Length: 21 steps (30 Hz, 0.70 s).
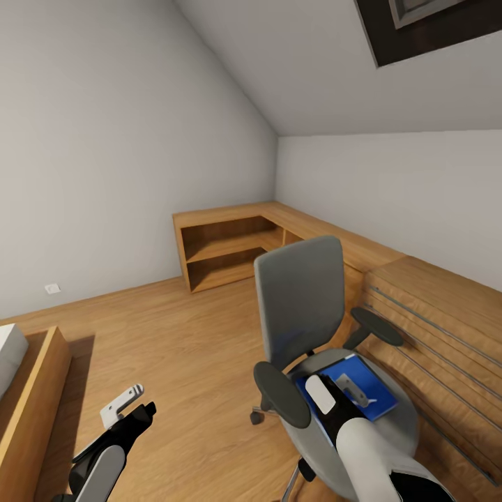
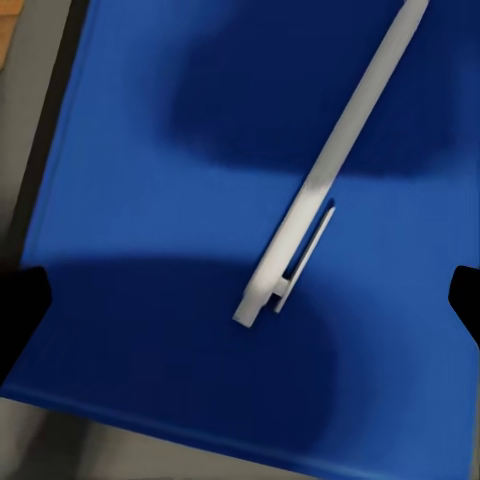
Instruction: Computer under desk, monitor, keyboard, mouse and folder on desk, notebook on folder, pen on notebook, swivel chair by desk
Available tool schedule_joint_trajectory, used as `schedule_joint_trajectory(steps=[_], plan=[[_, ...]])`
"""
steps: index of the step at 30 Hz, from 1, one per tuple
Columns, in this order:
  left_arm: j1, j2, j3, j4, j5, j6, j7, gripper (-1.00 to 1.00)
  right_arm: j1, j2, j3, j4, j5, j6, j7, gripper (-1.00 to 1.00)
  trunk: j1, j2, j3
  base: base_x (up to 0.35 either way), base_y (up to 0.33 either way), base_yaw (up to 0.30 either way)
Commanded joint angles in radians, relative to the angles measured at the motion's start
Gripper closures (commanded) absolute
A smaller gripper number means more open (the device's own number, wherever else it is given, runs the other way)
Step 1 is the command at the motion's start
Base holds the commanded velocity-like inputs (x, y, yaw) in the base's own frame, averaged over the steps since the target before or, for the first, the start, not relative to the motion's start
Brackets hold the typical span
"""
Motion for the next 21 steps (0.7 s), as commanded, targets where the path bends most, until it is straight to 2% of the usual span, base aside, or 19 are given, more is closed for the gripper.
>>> schedule_joint_trajectory(steps=[1, 8, 21], plan=[[-0.001, 0.001, -0.002, -0.001, 0.006, 0.002, 0.008, -1.0, 0.0, 0.0, 0.0, -0.001, -0.009, -0.005, -0.002, -1.0, 0.004, -0.008, -0.004, 0.0, 0.0, 0.0], [-0.001, 0.001, -0.002, -0.001, 0.006, 0.002, 0.008, -1.0, 0.0, 0.0, -0.001, -0.001, -0.009, -0.006, -0.002, -1.0, 0.031, -0.057, -0.026, 0.0, 0.0, 0.0], [-0.001, 0.002, -0.005, 0.006, 0.002, 0.004, 0.003, -1.0, 0.0, 0.0, -0.002, -0.003, -0.01, -0.005, -0.002, -1.0, 0.031, -0.057, -0.026, 0.0, 0.0, 0.0]])
